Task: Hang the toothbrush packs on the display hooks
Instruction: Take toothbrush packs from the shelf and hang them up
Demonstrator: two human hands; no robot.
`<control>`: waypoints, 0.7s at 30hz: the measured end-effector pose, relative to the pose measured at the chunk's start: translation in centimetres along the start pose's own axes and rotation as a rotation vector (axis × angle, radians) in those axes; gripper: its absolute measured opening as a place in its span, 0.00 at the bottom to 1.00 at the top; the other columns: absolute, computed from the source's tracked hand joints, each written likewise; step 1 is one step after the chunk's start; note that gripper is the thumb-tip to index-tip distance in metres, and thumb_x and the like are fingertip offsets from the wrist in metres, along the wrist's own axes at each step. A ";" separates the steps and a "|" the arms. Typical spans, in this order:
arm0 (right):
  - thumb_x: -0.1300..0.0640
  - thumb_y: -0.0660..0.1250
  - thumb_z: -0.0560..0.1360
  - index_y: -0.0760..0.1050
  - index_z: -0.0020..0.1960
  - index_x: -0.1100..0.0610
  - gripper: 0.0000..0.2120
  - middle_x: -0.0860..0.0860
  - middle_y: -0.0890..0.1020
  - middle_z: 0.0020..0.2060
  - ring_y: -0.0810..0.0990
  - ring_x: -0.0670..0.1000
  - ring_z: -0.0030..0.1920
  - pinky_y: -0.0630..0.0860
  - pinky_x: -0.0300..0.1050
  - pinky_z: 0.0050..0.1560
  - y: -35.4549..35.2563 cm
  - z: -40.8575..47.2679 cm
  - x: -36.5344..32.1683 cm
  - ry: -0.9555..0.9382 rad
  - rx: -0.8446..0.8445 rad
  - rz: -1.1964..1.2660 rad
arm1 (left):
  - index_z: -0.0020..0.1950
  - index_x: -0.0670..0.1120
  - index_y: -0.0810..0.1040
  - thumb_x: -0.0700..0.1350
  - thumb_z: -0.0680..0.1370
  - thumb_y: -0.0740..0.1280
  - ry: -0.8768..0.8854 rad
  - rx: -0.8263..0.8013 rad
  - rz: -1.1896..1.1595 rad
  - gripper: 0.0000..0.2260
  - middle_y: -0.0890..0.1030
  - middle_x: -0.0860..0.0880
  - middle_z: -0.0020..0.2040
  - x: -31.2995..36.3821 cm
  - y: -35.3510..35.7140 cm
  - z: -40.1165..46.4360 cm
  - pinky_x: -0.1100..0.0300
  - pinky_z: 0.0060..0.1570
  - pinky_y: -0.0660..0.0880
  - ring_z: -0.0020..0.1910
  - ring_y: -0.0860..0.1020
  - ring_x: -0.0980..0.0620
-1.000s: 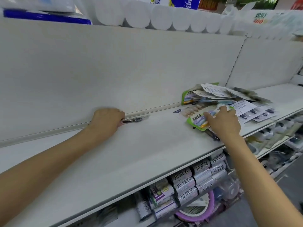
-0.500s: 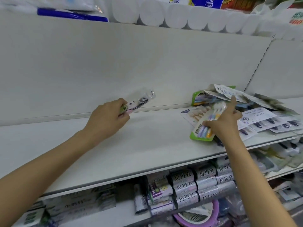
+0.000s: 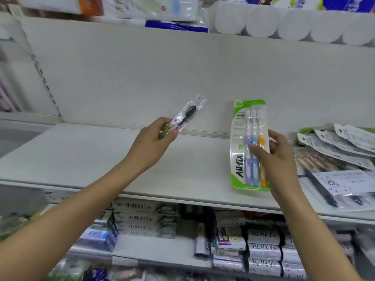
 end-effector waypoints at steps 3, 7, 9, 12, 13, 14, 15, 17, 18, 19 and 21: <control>0.56 0.76 0.73 0.74 0.63 0.50 0.21 0.46 0.84 0.52 0.85 0.44 0.47 0.79 0.39 0.44 3.7 -0.6 -1.3 -0.022 -0.095 -0.015 | 0.54 0.56 0.77 0.51 0.82 0.63 -0.074 0.053 -0.041 0.05 0.80 0.55 0.40 -0.7 -2.6 -2.0 0.59 0.35 0.67 0.34 0.71 0.56; 0.59 0.77 0.71 0.73 0.61 0.51 0.21 0.48 0.85 0.50 0.85 0.43 0.44 0.79 0.40 0.41 9.1 -1.8 -3.0 -0.057 -0.246 0.026 | 0.55 0.56 0.78 0.51 0.79 0.66 -0.145 0.122 -0.123 0.05 0.78 0.54 0.40 -2.4 -6.8 -4.8 0.54 0.38 0.70 0.35 0.73 0.53; 0.61 0.77 0.72 0.74 0.59 0.53 0.20 0.48 0.85 0.48 0.83 0.38 0.40 0.78 0.33 0.38 12.1 -2.7 -3.7 -0.091 -0.324 0.038 | 0.55 0.52 0.78 0.48 0.79 0.68 -0.168 0.180 -0.130 0.06 0.80 0.51 0.41 -3.0 -9.2 -6.3 0.54 0.41 0.74 0.36 0.77 0.53; 0.65 0.75 0.72 0.75 0.57 0.56 0.17 0.48 0.85 0.47 0.82 0.36 0.37 0.76 0.29 0.36 16.1 -4.2 -4.4 -0.113 -0.432 0.069 | 0.53 0.49 0.79 0.44 0.79 0.70 -0.211 0.257 -0.126 0.04 0.83 0.49 0.43 -3.7 -12.6 -8.6 0.58 0.44 0.77 0.39 0.82 0.51; 0.65 0.75 0.72 0.75 0.57 0.56 0.16 0.48 0.85 0.47 0.82 0.36 0.37 0.76 0.29 0.36 17.4 -4.8 -4.6 -0.114 -0.464 0.079 | 0.52 0.49 0.80 0.45 0.78 0.71 -0.223 0.269 -0.112 0.04 0.85 0.47 0.44 -4.1 -13.6 -9.3 0.54 0.46 0.78 0.41 0.83 0.47; 0.65 0.75 0.72 0.75 0.57 0.56 0.16 0.47 0.84 0.47 0.82 0.36 0.37 0.75 0.28 0.36 18.5 -5.4 -4.9 -0.115 -0.493 0.088 | 0.52 0.49 0.81 0.48 0.76 0.73 -0.234 0.274 -0.103 0.06 0.85 0.44 0.45 -4.5 -14.6 -10.0 0.48 0.49 0.78 0.44 0.82 0.40; 0.64 0.75 0.72 0.75 0.56 0.56 0.16 0.47 0.84 0.47 0.82 0.36 0.37 0.75 0.28 0.37 19.6 -5.9 -5.2 -0.117 -0.521 0.097 | 0.52 0.48 0.82 0.50 0.74 0.74 -0.244 0.285 -0.107 0.09 0.84 0.40 0.46 -5.0 -15.6 -10.7 0.43 0.53 0.78 0.47 0.81 0.35; 0.63 0.75 0.72 0.75 0.56 0.56 0.15 0.47 0.85 0.47 0.83 0.37 0.39 0.76 0.29 0.38 21.5 -7.1 -5.7 -0.122 -0.570 0.119 | 0.52 0.48 0.83 0.53 0.71 0.75 -0.266 0.321 -0.134 0.13 0.83 0.36 0.47 -6.0 -17.3 -11.8 0.38 0.56 0.76 0.49 0.80 0.32; 0.62 0.76 0.73 0.76 0.56 0.56 0.15 0.46 0.85 0.46 0.83 0.38 0.41 0.77 0.31 0.39 22.4 -7.6 -5.9 -0.124 -0.586 0.128 | 0.52 0.48 0.83 0.54 0.70 0.76 -0.271 0.333 -0.144 0.14 0.83 0.36 0.48 -6.3 -18.1 -12.3 0.37 0.57 0.75 0.49 0.80 0.32; 0.61 0.76 0.73 0.76 0.56 0.56 0.14 0.46 0.85 0.46 0.84 0.39 0.41 0.78 0.32 0.40 23.2 -8.2 -6.2 -0.128 -0.599 0.135 | 0.52 0.49 0.83 0.55 0.70 0.76 -0.280 0.342 -0.155 0.15 0.83 0.36 0.48 -6.7 -18.9 -12.7 0.37 0.58 0.75 0.50 0.81 0.33; 0.59 0.75 0.73 0.76 0.55 0.54 0.13 0.45 0.85 0.45 0.84 0.41 0.40 0.78 0.33 0.38 24.8 -9.1 -6.8 -0.131 -0.617 0.149 | 0.54 0.47 0.82 0.54 0.69 0.78 -0.298 0.359 -0.190 0.18 0.83 0.35 0.49 -7.3 -20.3 -13.5 0.39 0.60 0.76 0.51 0.81 0.32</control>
Point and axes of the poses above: each hand's wrist, its own z-axis towards the middle knuckle, its own y-axis out of the palm, x = y × z, the point moved 4 cm from there along z, towards the middle knuckle
